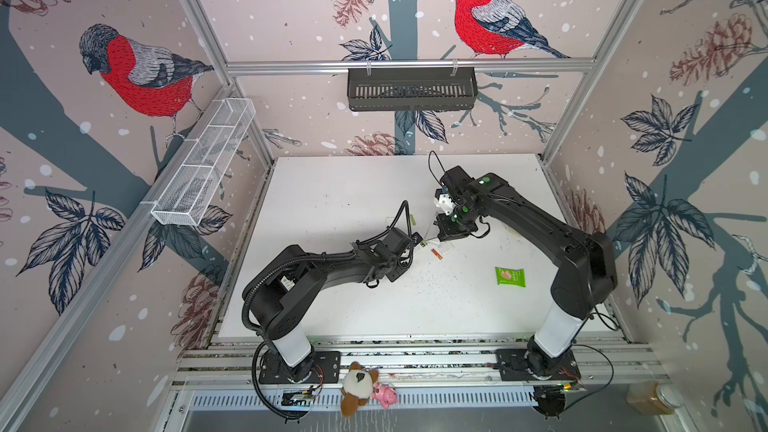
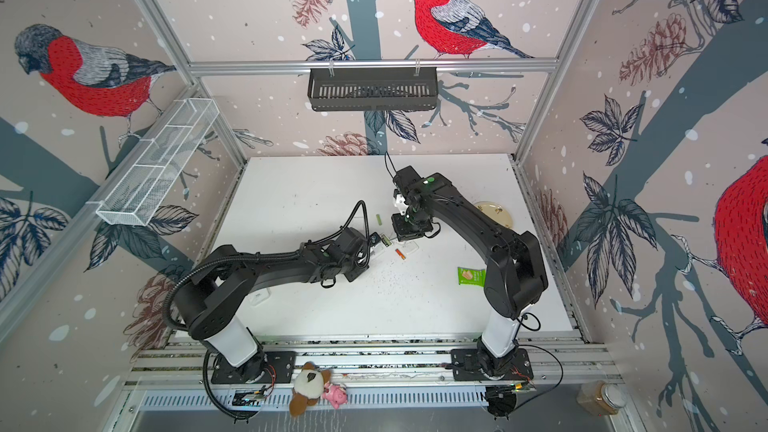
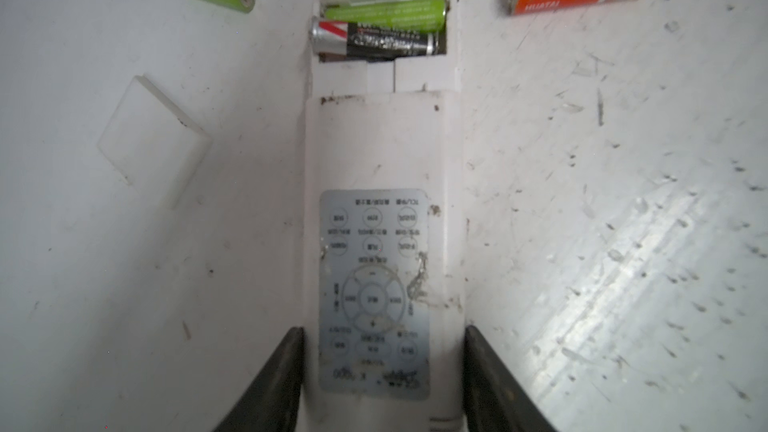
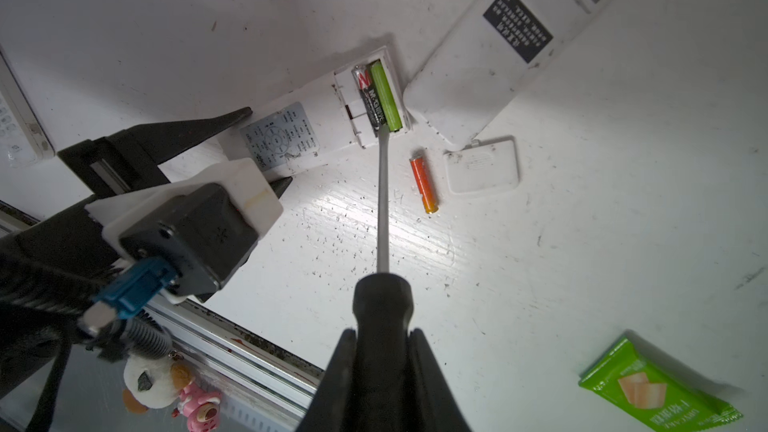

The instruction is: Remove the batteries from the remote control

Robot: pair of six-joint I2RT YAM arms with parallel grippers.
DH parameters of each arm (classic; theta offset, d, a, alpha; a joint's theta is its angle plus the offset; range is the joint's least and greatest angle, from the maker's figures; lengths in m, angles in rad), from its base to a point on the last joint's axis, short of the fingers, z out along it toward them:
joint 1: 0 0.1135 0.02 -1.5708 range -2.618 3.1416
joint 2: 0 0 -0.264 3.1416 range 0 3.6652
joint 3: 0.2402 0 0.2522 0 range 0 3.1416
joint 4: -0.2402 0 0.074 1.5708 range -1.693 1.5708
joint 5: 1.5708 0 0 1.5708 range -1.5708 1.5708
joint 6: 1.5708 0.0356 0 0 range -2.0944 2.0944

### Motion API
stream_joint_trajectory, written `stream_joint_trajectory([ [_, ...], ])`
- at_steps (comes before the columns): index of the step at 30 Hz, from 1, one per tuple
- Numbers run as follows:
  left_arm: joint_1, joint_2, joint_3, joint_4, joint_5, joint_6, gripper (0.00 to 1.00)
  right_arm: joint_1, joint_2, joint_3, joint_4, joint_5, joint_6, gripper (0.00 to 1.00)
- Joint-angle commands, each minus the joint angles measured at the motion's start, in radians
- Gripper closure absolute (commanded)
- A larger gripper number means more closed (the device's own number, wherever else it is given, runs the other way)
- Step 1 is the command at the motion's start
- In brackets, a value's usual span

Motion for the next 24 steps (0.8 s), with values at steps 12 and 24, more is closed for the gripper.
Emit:
stream_joint_trajectory([
  [12, -0.006, 0.033, -0.017, -0.267, 0.0, 0.032, 0.9, 0.01, 0.042, -0.005, -0.024, 0.005, -0.053, 1.0],
  [24, -0.007, 0.03, -0.018, -0.256, 0.003, 0.04, 0.92, 0.016, 0.085, 0.01, -0.03, 0.018, -0.087, 0.99],
])
